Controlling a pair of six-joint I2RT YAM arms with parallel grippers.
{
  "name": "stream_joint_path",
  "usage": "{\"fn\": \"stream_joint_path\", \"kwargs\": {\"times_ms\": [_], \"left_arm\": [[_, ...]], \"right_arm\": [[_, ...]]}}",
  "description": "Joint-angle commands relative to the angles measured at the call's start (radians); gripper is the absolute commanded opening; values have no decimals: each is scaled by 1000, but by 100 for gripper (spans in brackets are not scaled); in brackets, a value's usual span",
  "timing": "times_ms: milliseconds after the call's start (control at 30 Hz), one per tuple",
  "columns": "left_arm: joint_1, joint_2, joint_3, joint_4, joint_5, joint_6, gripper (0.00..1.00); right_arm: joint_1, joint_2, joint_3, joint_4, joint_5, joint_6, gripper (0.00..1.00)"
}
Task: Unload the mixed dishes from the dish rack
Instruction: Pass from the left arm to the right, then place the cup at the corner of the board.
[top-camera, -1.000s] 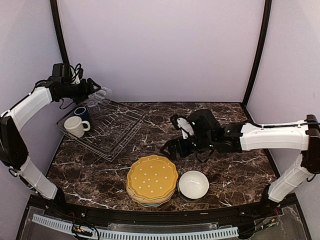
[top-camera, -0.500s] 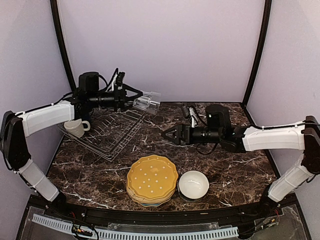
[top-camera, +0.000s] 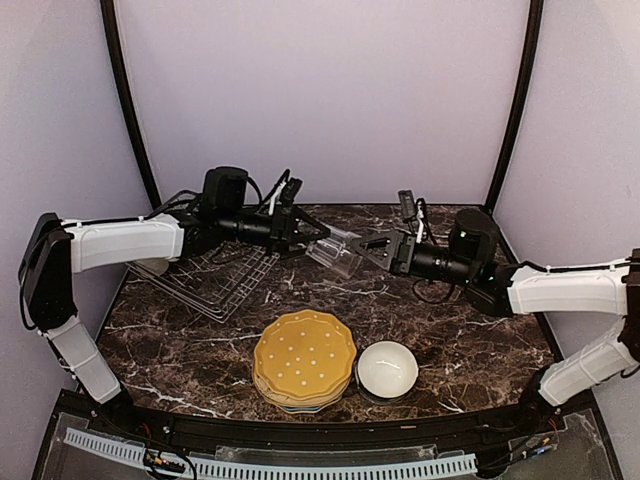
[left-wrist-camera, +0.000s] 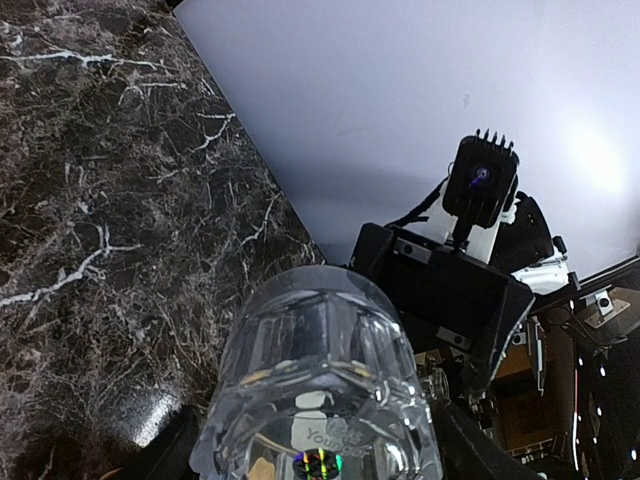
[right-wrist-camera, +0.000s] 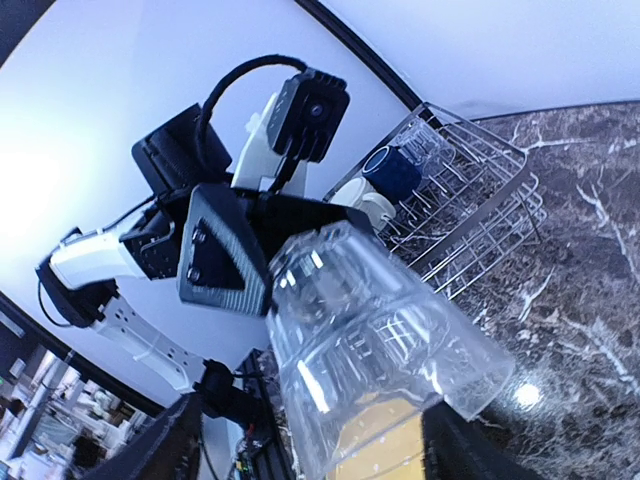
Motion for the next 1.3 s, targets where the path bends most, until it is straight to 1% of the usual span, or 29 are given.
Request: {"fn": "stream_joint_path", "kwargs": {"times_ms": [0, 67, 233, 367, 433, 467, 500, 533, 567, 633, 667, 733, 800, 867, 900, 1000, 1133, 1267], "left_arm": [[-39, 7, 19, -17, 14, 32, 30], [-48, 10, 20, -21, 15, 35, 30], [-68, 13, 34, -75, -11, 76, 30], [-73, 22, 50, -117, -20, 96, 35], [-73, 21, 57, -141, -28, 110, 41], [-73, 20, 65, -162, -37, 123, 48], [-73, 17, 71, -177, -44, 134, 53], [-73, 15, 87, -225, -67, 165, 64], [-72, 10, 96, -248, -80, 198, 72], [-71, -2, 116, -304, -114, 241, 80], [-70, -7, 124, -323, -128, 249, 81], [-66, -23, 126, -332, -143, 263, 85], [-59, -37, 128, -347, -169, 281, 88], [-51, -58, 136, -372, -209, 313, 89], [-48, -64, 138, -382, -225, 336, 90], [-24, -93, 148, -412, -274, 364, 90], [17, -139, 122, -370, -280, 343, 90], [47, -175, 76, -312, -304, 323, 90]], "right_arm": [[-27, 33, -25, 158, -77, 99, 63], [-29, 46, -42, 212, -97, 128, 52], [-42, 90, -79, 358, -130, 210, 35], [-48, 148, -73, 490, -207, 269, 19], [-49, 163, -85, 531, -220, 282, 10], [-52, 163, -91, 536, -219, 280, 5], [-56, 160, -96, 530, -217, 273, 0], [-62, 151, -97, 513, -213, 267, 0], [-68, 141, -97, 493, -214, 261, 0], [-78, 108, -99, 453, -215, 237, 0], [-80, 86, -103, 424, -210, 218, 0], [-85, 27, -107, 327, -186, 164, 0], [-87, -44, -98, 167, -143, 81, 0], [-87, -120, -58, -64, -68, -34, 0], [-86, -154, -30, -230, -21, -102, 0], [-85, -243, 29, -536, 118, -202, 0], [-84, -364, 9, -814, 220, -233, 0], [-72, -424, 2, -1069, 271, -216, 0]]}}
